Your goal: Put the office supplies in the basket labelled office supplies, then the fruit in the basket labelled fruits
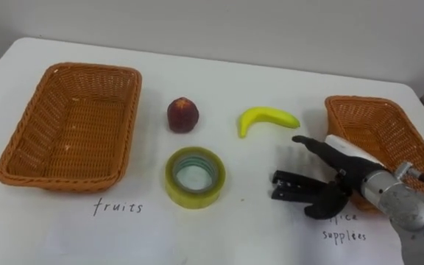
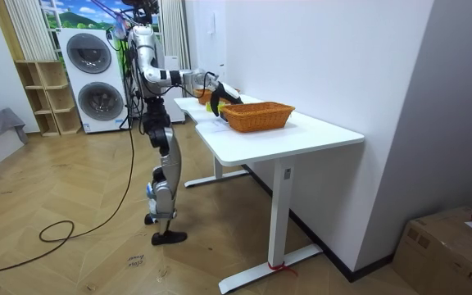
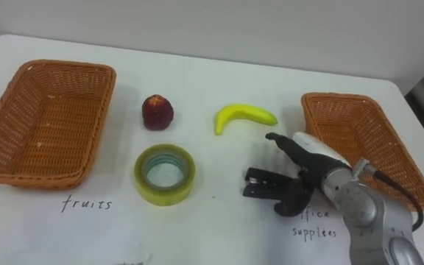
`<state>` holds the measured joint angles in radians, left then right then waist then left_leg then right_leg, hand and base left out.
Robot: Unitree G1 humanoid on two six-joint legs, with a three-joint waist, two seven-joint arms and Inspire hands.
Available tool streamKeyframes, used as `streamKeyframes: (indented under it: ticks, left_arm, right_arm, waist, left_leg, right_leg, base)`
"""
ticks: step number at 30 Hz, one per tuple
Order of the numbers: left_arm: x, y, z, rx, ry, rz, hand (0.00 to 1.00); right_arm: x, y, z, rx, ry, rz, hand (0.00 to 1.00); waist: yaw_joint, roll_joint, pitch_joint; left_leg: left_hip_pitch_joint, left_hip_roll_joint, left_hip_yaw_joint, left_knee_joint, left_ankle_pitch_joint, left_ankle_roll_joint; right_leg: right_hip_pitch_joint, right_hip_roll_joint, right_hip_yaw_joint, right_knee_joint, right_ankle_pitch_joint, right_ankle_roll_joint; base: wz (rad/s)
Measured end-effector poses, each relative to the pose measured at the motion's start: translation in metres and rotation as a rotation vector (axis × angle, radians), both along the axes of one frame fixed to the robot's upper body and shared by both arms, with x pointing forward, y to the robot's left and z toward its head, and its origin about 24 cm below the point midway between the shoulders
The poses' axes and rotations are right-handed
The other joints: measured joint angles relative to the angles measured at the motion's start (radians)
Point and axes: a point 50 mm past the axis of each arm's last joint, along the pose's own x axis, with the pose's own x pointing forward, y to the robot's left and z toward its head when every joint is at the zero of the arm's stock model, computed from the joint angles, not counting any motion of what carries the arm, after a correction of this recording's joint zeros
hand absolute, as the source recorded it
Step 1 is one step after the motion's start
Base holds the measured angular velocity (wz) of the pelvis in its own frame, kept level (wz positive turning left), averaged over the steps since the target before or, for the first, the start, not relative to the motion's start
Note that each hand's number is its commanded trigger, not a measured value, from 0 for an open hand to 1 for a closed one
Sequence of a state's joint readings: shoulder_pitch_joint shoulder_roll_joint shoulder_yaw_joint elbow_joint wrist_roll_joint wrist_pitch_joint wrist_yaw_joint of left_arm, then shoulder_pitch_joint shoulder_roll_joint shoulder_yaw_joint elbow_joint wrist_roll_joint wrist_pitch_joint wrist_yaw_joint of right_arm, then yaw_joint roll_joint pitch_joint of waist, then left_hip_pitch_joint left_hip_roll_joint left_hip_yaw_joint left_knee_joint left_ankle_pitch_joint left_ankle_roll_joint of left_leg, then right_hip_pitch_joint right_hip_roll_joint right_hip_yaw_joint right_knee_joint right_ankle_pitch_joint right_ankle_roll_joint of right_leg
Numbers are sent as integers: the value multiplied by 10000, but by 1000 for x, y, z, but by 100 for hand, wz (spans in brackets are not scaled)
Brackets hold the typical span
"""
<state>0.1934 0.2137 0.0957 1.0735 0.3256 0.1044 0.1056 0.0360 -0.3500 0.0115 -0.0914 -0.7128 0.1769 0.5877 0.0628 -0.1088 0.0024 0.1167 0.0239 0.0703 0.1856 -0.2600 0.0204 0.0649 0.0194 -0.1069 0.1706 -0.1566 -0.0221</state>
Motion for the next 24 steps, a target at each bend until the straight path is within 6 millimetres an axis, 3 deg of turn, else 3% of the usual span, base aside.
streamKeyframes:
  ticks: [8,24]
  left_arm:
    - [5,0,1,16,-137,-40,0]
    - [7,0,2,385,-302,-18,0]
  right_arm:
    - [-11,0,-13,67,605,-84,0]
    - [-11,6,-16,44,672,-334,0]
  waist:
    - [175,-80,32]
    - [444,-24,9]
  left_leg:
    - [2,3,3,14,0,0]
    - [-2,3,-9,22,0,1]
  right_leg:
    - [1,-2,10,-1,0,0]
    - [-5,14,-88,24,29,2]
  base:
    - [0]
    - [0]
